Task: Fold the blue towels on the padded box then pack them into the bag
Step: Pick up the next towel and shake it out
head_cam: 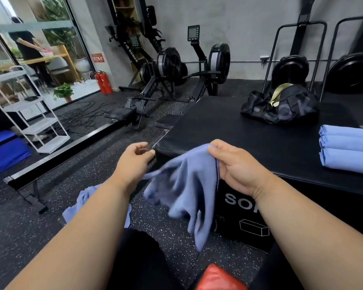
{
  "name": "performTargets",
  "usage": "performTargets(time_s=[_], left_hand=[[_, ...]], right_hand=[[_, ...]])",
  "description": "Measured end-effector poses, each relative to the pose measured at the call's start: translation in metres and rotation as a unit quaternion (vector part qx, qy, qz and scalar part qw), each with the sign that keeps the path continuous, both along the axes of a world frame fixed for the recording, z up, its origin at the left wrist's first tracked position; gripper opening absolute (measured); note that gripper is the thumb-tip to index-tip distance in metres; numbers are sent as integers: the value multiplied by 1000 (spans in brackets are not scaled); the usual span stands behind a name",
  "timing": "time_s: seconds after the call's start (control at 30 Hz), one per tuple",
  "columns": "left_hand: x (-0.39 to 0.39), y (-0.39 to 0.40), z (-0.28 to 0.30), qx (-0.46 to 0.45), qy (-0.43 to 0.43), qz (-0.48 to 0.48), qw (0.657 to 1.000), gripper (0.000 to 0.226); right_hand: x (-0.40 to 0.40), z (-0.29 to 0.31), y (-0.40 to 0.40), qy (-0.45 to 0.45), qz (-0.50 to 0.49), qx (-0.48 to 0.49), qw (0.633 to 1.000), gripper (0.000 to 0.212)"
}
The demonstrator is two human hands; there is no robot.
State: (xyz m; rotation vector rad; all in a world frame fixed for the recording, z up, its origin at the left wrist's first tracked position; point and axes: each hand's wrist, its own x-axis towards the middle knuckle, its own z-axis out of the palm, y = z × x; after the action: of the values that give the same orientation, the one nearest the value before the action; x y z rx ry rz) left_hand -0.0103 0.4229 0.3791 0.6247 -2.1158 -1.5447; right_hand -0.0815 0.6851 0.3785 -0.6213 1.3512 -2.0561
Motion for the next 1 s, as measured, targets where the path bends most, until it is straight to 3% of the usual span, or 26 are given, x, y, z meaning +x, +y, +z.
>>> performTargets(time_s=[0.1, 0.27, 0.43, 0.53, 0.77, 0.9, 1.0], left_hand=[[11, 9, -17, 9, -27, 7, 1000, 16], [30, 18, -53, 82, -125, -19, 989, 19], [41, 36, -79, 190, -246, -73, 948, 41], [41, 40, -90, 230, -252, -76, 937, 53], [27, 46, -83, 301, -171, -97, 933, 61], [31, 53, -74, 307, -208, -123, 920, 54], [34, 59, -79, 282, -260, -138, 913, 64]], right_hand=[[3, 7, -5, -23, -11, -31, 999, 18], [0, 20, -5, -26, -35, -41, 998, 34], [-3, 30, -4, -45, -21, -80, 996, 32], [-2, 38, -1, -32, -25, -101, 994, 35], [-5, 42, 4, -9, -50, -103, 993, 29], [-6, 39, 2, -13, -61, -106, 992, 25], [-5, 40, 0, -19, -65, -111, 992, 25]])
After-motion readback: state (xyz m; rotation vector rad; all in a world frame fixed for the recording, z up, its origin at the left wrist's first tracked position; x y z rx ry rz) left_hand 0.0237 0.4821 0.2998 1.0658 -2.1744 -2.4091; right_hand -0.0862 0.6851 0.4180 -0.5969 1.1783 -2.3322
